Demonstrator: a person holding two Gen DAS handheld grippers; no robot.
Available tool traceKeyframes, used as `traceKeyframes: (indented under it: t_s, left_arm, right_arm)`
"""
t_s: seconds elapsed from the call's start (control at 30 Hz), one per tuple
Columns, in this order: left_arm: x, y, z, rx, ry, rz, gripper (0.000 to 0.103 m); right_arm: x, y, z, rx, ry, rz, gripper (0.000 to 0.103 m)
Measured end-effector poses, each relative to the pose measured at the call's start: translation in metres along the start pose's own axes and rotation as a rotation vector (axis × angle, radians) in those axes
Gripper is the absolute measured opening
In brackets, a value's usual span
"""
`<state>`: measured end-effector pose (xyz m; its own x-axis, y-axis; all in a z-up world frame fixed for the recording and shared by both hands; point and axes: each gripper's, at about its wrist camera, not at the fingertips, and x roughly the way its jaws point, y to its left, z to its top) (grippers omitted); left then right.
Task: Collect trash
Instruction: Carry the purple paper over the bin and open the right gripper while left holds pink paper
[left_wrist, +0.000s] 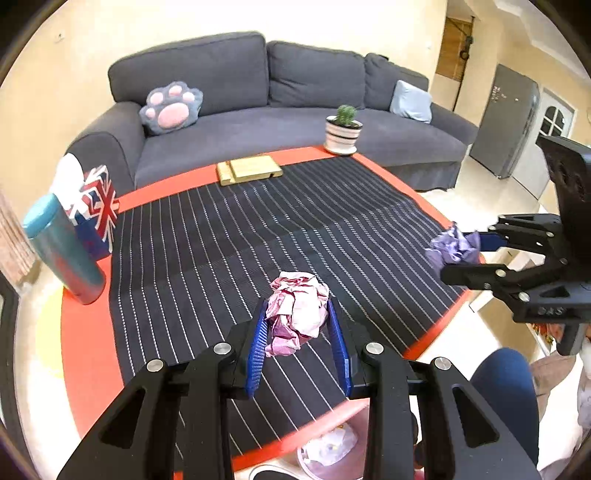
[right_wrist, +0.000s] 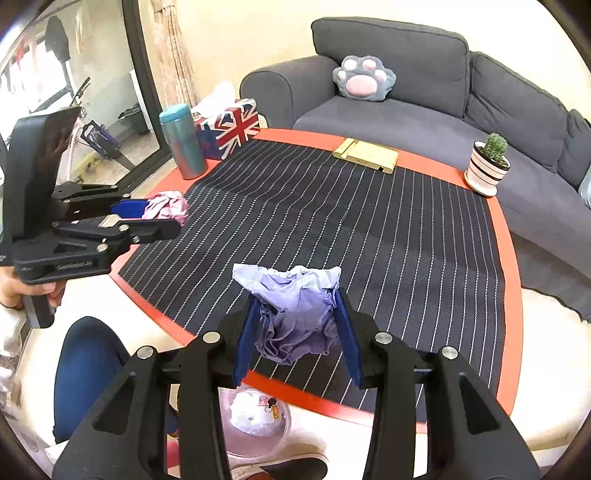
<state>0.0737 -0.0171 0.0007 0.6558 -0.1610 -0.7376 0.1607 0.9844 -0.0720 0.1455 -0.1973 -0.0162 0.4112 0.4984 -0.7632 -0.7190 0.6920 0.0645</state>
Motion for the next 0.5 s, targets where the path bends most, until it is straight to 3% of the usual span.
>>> traceKeyframes:
  t_s: [0.5]
  left_arm:
    - [-0.052, -0.043, -0.052, 0.032, -0.045, -0.011, 0.032]
  right_arm:
    - [-0.058, 0.045, -0.053, -0.028, -0.074, 0.044, 0.040]
